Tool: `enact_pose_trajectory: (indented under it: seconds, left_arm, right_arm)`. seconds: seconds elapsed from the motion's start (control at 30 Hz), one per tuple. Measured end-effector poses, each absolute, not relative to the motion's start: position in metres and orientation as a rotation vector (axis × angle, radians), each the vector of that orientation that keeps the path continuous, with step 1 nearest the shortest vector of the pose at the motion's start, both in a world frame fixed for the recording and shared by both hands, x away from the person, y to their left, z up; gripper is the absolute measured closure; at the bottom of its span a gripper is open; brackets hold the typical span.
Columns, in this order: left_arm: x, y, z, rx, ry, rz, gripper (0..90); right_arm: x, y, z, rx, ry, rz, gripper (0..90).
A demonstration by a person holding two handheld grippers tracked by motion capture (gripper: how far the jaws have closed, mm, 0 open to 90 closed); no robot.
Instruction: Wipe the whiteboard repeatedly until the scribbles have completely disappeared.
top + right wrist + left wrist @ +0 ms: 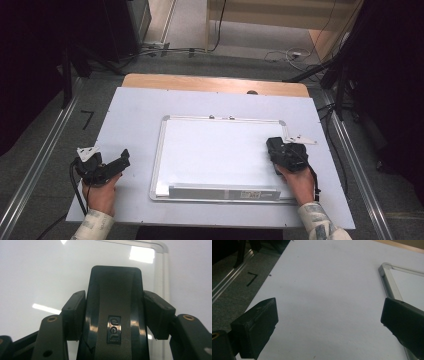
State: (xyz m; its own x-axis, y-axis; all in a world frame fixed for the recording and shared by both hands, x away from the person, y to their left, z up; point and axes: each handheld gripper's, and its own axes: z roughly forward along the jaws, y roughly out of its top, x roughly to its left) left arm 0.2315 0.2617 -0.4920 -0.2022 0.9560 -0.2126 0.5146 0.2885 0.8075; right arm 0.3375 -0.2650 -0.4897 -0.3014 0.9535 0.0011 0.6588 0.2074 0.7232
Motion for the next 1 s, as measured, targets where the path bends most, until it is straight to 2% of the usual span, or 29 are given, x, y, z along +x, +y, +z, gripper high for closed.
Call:
enact_pose_trajectory:
  seconds: [0.17,0.83,1.0]
  left_arm:
    - [0.231,0.261,-0.492,1.324,1.838,0.775,1.1]
    - [0.231,0.262,-0.492,1.319,1.837,0.772,1.1]
    - [0.231,0.263,-0.493,1.314,1.843,0.773,1.1]
  right_arm:
    - [0.334,-0.253,-0.49,1.428,2.083,0.879,37.6]
    - [0.345,-0.26,-0.49,1.464,2.026,0.863,37.7]
    - [0.331,-0.253,-0.489,1.426,2.082,0.867,37.6]
